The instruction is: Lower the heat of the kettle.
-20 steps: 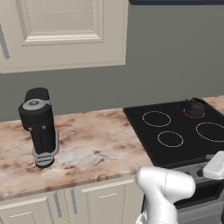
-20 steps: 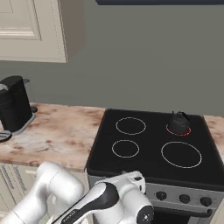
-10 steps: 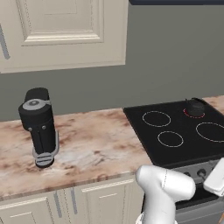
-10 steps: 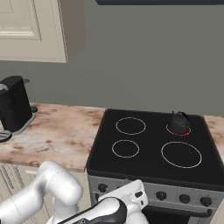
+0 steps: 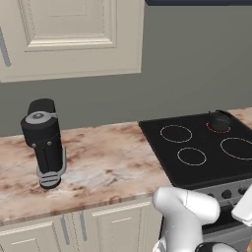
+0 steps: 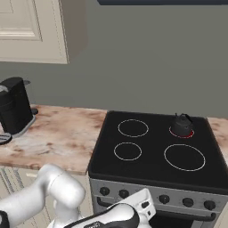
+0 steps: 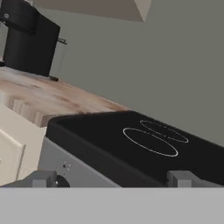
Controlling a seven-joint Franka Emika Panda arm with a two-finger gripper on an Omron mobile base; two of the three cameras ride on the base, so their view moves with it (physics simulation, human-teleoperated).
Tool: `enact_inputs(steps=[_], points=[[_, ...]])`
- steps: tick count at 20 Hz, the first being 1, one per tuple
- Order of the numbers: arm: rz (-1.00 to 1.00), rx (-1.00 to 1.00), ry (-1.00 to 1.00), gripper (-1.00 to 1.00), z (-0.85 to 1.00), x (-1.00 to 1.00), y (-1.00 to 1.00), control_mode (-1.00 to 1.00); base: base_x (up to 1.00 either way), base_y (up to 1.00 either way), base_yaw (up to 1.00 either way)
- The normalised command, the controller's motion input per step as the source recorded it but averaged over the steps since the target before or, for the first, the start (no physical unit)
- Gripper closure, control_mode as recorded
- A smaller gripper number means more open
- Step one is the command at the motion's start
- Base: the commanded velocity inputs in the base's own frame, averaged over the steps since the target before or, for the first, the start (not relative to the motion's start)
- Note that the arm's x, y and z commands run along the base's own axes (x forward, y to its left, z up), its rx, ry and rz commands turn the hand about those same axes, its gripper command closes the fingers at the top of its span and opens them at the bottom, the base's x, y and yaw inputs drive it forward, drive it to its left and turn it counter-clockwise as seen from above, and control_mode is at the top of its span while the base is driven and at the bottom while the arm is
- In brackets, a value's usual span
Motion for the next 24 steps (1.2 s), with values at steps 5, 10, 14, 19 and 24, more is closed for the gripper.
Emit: enact_inputs(steps=[5,10,14,19,24], points=[[-0.02,-0.16,0.00,-1.00,-0.40,0.00,-0.12,-1.00,0.00,0.00,0.00],[-0.07,-0.12,0.00,-1.00,-0.26,0.00,-0.03,-1.00,0.00,0.00,0.00],[-0.13,-0.07,0.00,-1.00,-0.10,0.00,0.00,-1.00,0.00,0.00,0.00],[-0.15,-0.04,0.00,-1.00,-0.01,0.05,0.00,-1.00,0.00,0.00,0.00],[-0.16,-0.04,0.00,-1.00,0.00,0.05,0.01,-1.00,0.00,0.00,0.00]])
